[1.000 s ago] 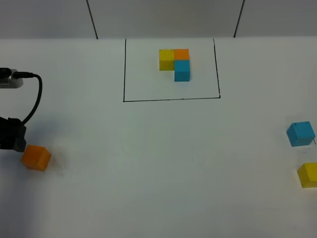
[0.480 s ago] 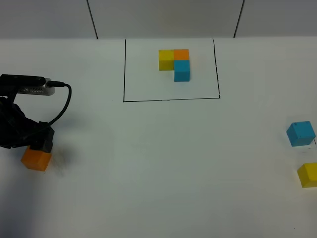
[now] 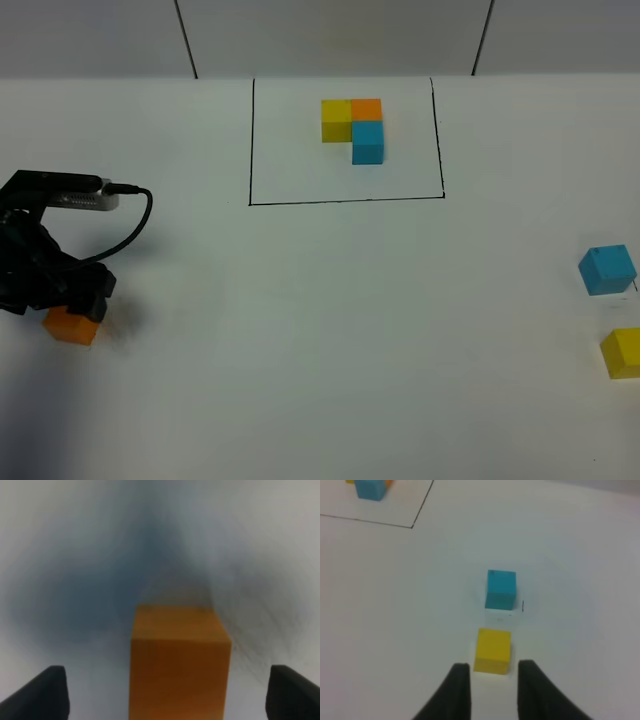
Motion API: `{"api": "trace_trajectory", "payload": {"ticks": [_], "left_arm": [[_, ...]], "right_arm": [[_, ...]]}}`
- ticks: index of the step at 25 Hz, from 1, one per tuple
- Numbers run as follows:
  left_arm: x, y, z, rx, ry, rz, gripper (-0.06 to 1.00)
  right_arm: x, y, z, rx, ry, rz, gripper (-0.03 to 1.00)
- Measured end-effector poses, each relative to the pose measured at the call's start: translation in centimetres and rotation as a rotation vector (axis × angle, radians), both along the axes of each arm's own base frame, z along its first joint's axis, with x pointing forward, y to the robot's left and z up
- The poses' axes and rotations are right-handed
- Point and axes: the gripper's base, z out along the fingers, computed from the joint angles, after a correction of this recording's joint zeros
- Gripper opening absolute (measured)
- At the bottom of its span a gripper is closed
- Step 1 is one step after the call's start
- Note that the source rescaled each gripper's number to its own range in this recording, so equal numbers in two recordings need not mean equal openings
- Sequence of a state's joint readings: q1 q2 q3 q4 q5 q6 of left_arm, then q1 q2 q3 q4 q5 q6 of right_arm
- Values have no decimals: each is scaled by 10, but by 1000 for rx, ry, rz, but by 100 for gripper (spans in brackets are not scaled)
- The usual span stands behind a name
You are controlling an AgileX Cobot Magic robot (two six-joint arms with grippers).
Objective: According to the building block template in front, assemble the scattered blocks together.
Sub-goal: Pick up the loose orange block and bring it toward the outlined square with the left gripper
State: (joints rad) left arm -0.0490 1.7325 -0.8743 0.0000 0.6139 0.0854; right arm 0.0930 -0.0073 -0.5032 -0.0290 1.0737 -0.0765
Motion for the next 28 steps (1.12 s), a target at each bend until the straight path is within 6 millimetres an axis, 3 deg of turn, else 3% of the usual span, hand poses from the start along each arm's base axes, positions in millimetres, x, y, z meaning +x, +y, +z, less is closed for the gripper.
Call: {"api": "trace_trajectory", "payload": {"ticks": [6, 8, 9, 11, 12, 17, 19, 22, 28], "left_arm": [[3, 0, -13, 1, 17, 1, 66], [4, 1, -14, 10, 12, -10, 55], [4, 1, -14, 19, 9, -19, 42], [5, 3, -14, 43, 3, -48, 4], [5, 5, -14, 60, 0, -69, 0], [12, -1, -8, 133, -21, -289, 0], [21, -17, 5, 146, -66, -424, 0], [30, -56, 25, 144, -132, -682, 0], [28, -155, 53, 50, -188, -1132, 0]], "right_arm": [[0, 0, 0, 0, 0, 0, 0], [0, 0, 0, 0, 0, 0, 0], [0, 0, 0, 0, 0, 0, 0], [0, 0, 0, 0, 0, 0, 0], [0, 0, 0, 0, 0, 0, 0], [0, 0, 0, 0, 0, 0, 0], [0, 0, 0, 0, 0, 0, 0], [0, 0, 0, 0, 0, 0, 0], [0, 0, 0, 0, 0, 0, 0]]}}
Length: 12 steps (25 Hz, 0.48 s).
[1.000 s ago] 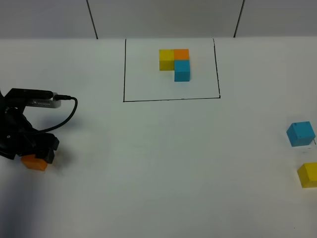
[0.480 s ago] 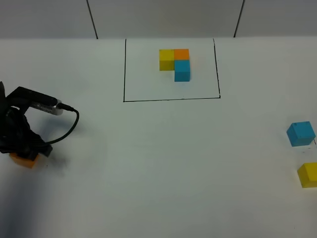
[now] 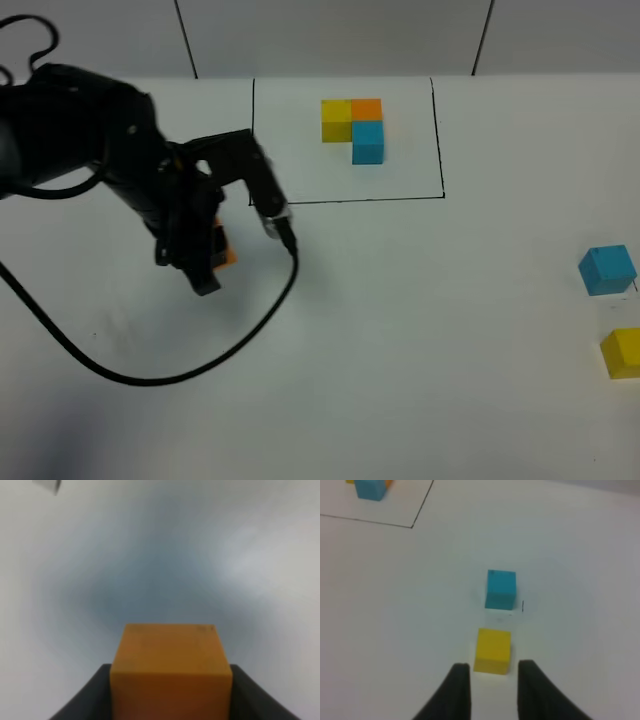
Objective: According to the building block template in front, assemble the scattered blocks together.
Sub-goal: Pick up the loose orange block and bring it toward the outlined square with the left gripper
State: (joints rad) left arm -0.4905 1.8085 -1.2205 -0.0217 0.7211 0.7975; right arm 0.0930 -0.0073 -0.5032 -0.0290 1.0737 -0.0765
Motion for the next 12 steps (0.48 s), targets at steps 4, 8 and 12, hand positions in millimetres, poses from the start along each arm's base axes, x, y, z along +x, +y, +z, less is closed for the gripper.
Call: {"api": "trace_trajectory", "payload": {"ticks": [4, 8, 12], "left_arm": [[6, -53, 8, -26, 10, -133, 0], [14, -92, 5, -18, 25, -204, 0], [17, -123, -6, -12, 35, -258, 0]], "right_arm": [[0, 0, 0, 0, 0, 0, 0], [0, 0, 0, 0, 0, 0, 0], [0, 0, 0, 0, 0, 0, 0]]}}
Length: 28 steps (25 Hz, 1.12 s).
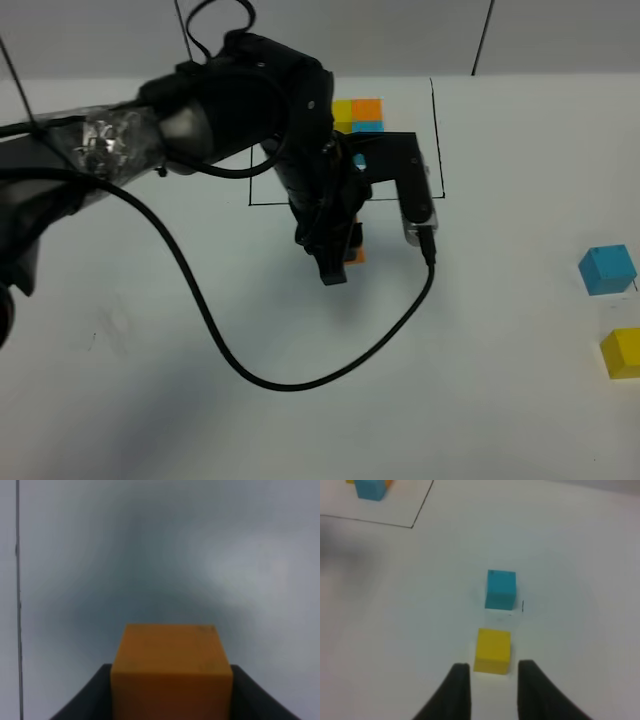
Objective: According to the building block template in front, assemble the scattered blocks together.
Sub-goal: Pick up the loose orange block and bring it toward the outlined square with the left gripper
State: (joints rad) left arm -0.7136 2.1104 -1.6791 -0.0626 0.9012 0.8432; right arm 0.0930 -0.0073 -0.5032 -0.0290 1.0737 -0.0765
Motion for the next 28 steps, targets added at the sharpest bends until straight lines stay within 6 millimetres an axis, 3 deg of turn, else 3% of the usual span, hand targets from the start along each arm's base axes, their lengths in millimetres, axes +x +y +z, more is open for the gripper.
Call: {"api": "trace_trajectory", "payload": {"ticks": [5, 11, 28], "left_arm": [[-5, -25, -25, 27, 29, -50, 0], [-5, -28, -49, 65, 68, -57, 0], [-3, -30, -65, 76, 73, -80, 0]], "right_arm": [[0, 0, 0, 0, 0, 0, 0], [0, 0, 0, 0, 0, 0, 0], [0, 0, 0, 0, 0, 0, 0]]}}
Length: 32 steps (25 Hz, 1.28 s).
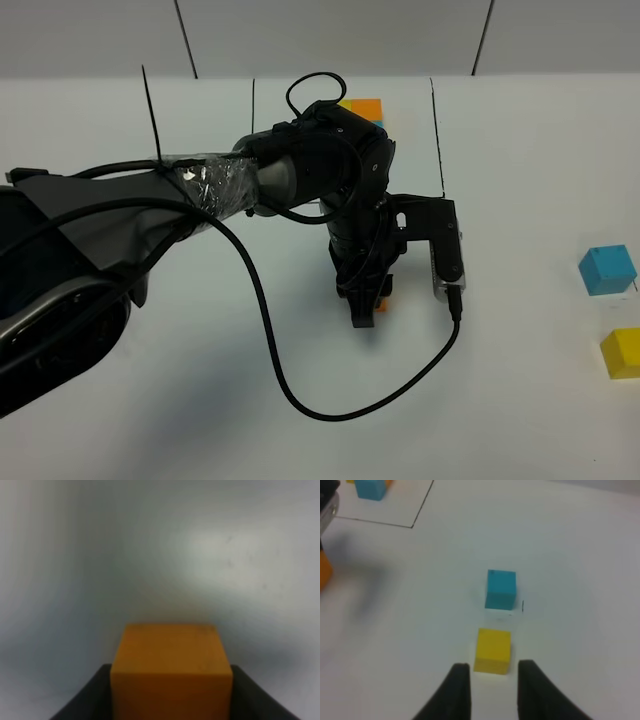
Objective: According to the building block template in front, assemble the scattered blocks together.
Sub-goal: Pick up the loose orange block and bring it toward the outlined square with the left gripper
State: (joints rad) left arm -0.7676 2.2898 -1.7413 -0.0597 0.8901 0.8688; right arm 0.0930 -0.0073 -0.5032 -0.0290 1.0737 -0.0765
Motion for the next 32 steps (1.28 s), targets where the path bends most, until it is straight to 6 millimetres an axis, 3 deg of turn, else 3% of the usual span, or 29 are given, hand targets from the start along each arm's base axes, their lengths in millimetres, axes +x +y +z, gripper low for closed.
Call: {"api": "trace_trajectory", "payload": {"ticks": [7, 9, 10, 13, 15, 17, 22, 28, 32], "left_arm": [[1, -1, 0, -7, -5, 1, 0], [1, -1, 0, -7, -5, 1, 4], [1, -1, -1, -7, -5, 1, 14], [2, -3, 5, -18, -14, 21, 58], [1, -6, 20, -41, -31, 60, 85], [-2, -10, 45, -77, -69, 80, 98], [-16, -4, 130, -159, -229, 111, 99], [-59, 52, 237, -152, -319, 163, 88], [-91, 92, 299, -274, -405, 304, 81]], "right_arm": [[0, 0, 0, 0, 0, 0, 0], [0, 0, 0, 0, 0, 0, 0], [0, 0, 0, 0, 0, 0, 0], [0, 0, 0, 0, 0, 0, 0], [0, 0, 0, 0, 0, 0, 0], [0, 0, 0, 0, 0, 0, 0], [0, 0, 0, 0, 0, 0, 0], [0, 0, 0, 0, 0, 0, 0], [0, 0, 0, 0, 0, 0, 0]]}}
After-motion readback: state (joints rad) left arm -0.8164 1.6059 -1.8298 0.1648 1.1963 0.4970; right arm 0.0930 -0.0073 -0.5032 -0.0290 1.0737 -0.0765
